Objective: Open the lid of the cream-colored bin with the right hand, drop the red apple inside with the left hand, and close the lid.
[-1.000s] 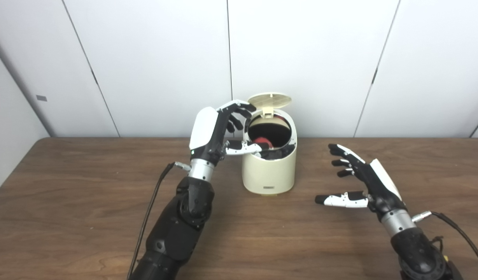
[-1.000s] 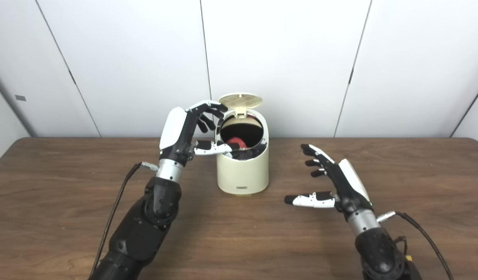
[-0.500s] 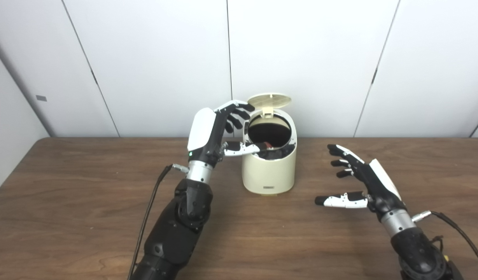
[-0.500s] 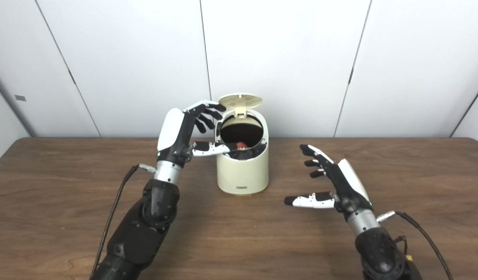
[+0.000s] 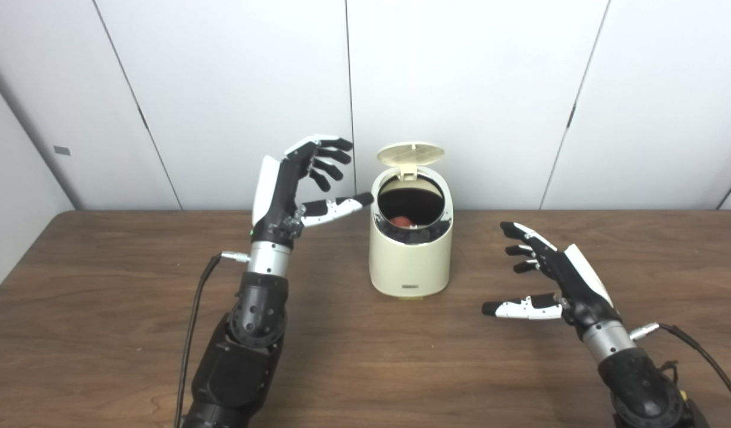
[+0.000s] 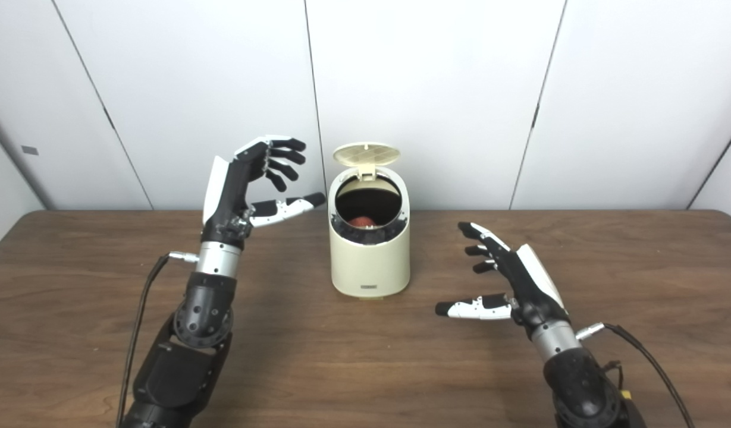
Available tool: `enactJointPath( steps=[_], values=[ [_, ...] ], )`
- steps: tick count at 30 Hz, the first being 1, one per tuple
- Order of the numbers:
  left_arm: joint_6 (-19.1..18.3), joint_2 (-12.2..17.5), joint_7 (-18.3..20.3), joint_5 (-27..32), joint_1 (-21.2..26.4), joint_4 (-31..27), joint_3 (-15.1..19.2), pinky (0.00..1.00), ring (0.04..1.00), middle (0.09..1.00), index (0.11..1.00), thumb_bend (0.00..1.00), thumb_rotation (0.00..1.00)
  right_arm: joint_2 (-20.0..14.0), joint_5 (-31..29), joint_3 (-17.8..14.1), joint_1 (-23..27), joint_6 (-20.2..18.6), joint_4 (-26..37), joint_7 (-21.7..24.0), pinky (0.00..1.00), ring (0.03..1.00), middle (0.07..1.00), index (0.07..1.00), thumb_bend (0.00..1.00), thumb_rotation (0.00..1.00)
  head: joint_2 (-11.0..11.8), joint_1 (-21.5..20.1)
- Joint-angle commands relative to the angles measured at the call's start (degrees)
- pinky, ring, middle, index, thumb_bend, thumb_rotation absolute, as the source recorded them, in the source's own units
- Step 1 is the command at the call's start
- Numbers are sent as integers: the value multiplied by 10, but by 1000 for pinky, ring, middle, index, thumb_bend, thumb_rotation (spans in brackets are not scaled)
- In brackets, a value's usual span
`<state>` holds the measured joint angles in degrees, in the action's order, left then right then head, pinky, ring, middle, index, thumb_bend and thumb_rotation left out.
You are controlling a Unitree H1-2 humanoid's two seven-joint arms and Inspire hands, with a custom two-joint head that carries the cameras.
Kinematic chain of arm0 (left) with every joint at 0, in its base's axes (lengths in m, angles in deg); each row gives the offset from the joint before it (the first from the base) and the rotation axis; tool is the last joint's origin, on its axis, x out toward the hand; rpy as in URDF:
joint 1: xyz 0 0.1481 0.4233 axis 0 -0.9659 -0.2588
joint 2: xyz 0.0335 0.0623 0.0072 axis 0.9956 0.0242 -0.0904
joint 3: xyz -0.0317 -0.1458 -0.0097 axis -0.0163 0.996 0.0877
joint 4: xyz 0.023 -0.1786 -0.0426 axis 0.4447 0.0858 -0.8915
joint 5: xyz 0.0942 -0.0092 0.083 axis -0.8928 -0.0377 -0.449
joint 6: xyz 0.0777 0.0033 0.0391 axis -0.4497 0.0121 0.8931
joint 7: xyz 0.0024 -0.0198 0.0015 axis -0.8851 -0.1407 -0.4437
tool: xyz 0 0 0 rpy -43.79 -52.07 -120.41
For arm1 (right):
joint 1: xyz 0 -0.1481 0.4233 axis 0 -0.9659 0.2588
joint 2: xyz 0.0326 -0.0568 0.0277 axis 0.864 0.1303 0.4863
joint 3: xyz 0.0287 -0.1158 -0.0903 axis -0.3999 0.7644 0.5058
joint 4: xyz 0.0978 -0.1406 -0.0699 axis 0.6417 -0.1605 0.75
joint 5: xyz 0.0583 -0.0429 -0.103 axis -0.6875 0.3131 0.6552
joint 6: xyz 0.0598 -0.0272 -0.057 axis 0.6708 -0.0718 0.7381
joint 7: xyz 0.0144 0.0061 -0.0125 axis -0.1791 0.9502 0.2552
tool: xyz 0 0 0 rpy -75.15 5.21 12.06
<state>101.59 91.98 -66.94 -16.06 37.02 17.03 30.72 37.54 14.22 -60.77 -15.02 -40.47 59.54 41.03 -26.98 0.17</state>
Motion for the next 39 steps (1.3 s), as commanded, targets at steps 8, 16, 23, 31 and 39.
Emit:
enactJointPath(
  steps=[8, 16, 23, 31, 39],
  values=[
    [-77, 42, 95, 118, -16, -54, 39, 537, 660, 724, 726, 650, 165, -14, -8, -9, 28, 31, -3, -13, 686, 802, 872, 865, 750, 232, -1, 2],
    [-102, 35, 122, 148, -64, -47, 51, 565, 680, 728, 734, 689, 156, -15, -10, -13, 39, 40, -4, -16, 686, 804, 870, 870, 744, 281, -2, 3],
    [-74, 33, 119, 123, -92, -19, 48, 510, 634, 702, 721, 643, 128, -16, -18, -18, 50, 50, -17, -17, 671, 796, 873, 875, 730, 292, 0, 4],
    [-65, 29, 122, 114, -111, 6, 43, 510, 640, 709, 709, 624, 106, -16, -15, -14, 65, 54, -16, -15, 650, 779, 857, 862, 724, 294, 0, 1],
    [-48, 23, 120, 99, -125, 41, 31, 492, 607, 695, 693, 584, 7, -30, -11, 1, 125, 52, -7, 8, 669, 790, 871, 852, 766, 339, 3, -9]
  ],
)
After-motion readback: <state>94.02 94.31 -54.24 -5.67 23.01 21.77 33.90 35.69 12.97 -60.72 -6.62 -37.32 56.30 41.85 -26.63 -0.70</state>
